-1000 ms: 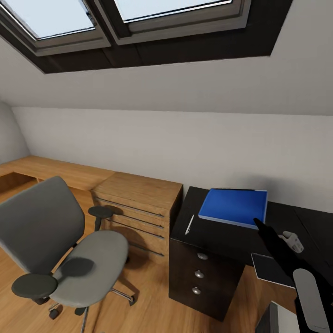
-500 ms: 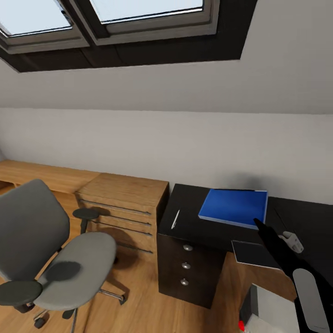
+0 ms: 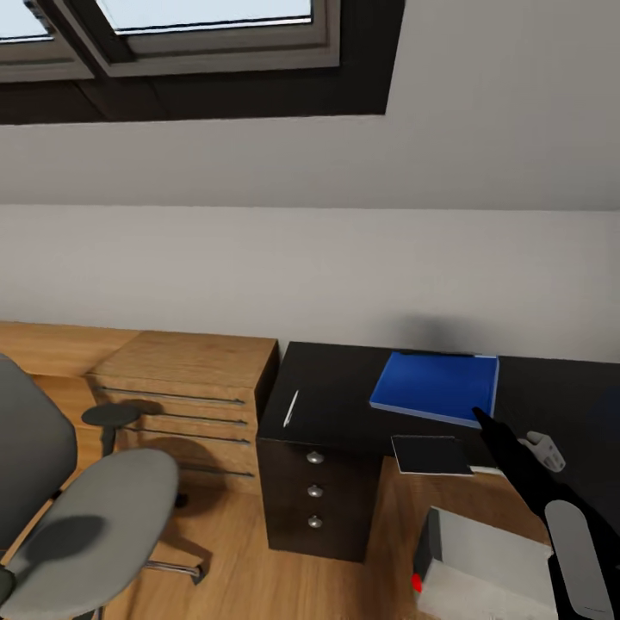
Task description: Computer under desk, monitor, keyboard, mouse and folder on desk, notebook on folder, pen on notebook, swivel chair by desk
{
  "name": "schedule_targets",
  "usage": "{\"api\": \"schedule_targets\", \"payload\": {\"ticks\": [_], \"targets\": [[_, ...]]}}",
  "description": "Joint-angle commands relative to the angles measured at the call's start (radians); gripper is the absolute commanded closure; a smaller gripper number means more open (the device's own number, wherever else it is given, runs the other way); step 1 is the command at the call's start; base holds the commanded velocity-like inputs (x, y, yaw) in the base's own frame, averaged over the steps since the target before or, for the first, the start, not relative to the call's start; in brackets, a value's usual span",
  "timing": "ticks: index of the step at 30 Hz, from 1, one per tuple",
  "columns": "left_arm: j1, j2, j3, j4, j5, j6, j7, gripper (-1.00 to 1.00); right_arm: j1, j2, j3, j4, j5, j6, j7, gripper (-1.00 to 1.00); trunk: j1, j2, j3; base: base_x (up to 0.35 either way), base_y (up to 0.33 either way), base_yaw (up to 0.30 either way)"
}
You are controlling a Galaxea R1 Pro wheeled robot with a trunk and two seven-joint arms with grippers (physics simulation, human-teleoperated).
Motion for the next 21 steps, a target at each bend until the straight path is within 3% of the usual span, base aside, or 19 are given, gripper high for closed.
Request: {"api": "schedule_targets", "payload": {"ticks": [1,15,21], "targets": [[-0.001,0.001,-0.009,0.000,0.008,-0.005,0.006,-1.00,-0.001,0.000,-0.001,-0.001,-0.010,0.005,-0.004,1.00,0.000,-0.001,-0.001,0.000,0.000,-0.297],[-0.002,0.001,-0.009,0.000,0.008,-0.005,0.006,-1.00,-0.001,-0.002,-0.002,0.000,-0.010,0.005,-0.006,1.00,0.000,-0.001,-0.001,0.001,0.000,-0.297],[-0.001,0.001,-0.009,0.000,0.006,-0.007,0.005,-1.00,-0.001,-0.001,-0.002,0.000,-0.010,0.005,-0.006,1.00,0.000,-0.001,-0.001,0.238,0.000,-0.298]]}}
